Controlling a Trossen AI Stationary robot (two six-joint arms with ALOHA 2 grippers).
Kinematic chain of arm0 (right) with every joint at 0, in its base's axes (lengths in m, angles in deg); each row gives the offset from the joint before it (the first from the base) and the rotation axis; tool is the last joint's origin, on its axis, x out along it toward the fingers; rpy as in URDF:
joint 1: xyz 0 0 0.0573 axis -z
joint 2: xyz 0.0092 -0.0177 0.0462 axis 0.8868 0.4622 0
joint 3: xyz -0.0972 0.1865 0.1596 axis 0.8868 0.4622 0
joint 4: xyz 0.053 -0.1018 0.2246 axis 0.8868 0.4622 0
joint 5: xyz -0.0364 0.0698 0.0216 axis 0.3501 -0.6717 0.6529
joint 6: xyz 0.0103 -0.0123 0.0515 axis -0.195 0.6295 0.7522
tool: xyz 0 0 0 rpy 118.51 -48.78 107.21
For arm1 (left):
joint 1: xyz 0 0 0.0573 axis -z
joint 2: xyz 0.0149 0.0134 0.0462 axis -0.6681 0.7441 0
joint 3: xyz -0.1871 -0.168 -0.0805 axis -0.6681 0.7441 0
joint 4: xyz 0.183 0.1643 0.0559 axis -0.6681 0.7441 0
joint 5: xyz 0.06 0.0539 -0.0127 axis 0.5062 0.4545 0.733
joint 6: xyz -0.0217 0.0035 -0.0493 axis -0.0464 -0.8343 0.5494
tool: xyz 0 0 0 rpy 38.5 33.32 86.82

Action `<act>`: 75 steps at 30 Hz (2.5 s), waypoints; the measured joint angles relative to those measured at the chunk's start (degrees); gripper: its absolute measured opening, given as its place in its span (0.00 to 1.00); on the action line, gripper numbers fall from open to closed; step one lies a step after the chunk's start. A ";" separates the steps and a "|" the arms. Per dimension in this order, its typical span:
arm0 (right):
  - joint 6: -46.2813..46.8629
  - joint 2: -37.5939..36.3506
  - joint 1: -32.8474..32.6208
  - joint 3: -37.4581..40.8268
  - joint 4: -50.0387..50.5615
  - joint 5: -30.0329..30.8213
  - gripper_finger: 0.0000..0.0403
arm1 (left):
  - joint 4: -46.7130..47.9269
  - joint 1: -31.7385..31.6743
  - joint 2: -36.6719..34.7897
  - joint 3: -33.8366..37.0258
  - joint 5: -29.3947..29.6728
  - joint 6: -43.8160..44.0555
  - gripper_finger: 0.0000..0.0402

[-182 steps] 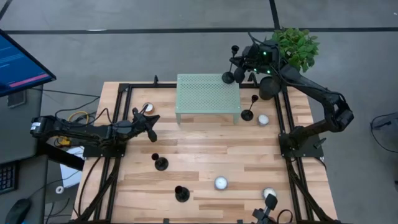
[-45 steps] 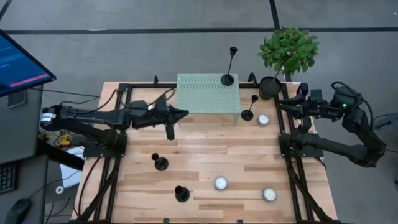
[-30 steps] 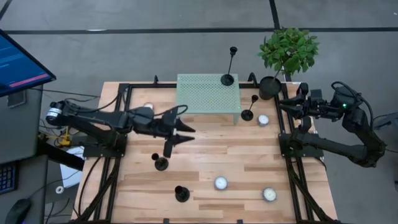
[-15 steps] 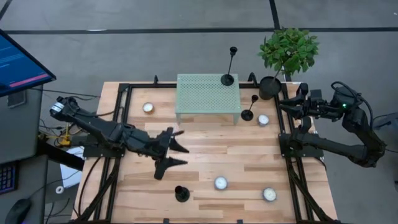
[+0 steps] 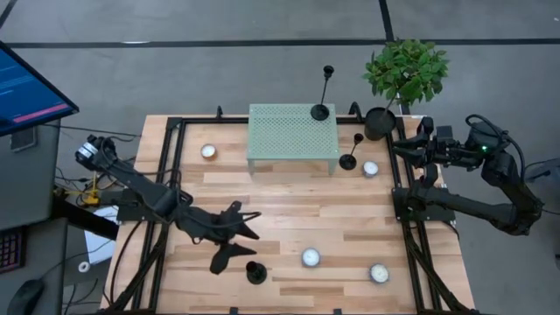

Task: Pick & Place candle stick holders
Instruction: Put the black candle holder on the shelf

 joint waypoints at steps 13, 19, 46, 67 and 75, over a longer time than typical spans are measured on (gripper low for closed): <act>0.02 0.00 0.00 0.00 0.07 0.00 0.19 | 6.93 0.76 0.49 0.00 -6.38 5.22 0.61; 0.01 0.00 0.00 0.00 0.04 0.00 0.19 | 8.96 1.25 0.49 0.01 -8.58 5.12 0.66; 0.00 0.02 0.01 0.00 0.04 0.00 0.19 | 9.13 3.51 3.42 3.45 -8.99 5.39 0.65; -0.44 0.00 0.00 0.00 0.02 0.00 0.19 | 3.37 3.49 11.50 3.43 -7.71 5.04 0.65; -0.46 0.02 0.00 0.00 0.04 0.02 0.19 | -0.56 3.49 14.77 3.41 -6.70 5.05 0.65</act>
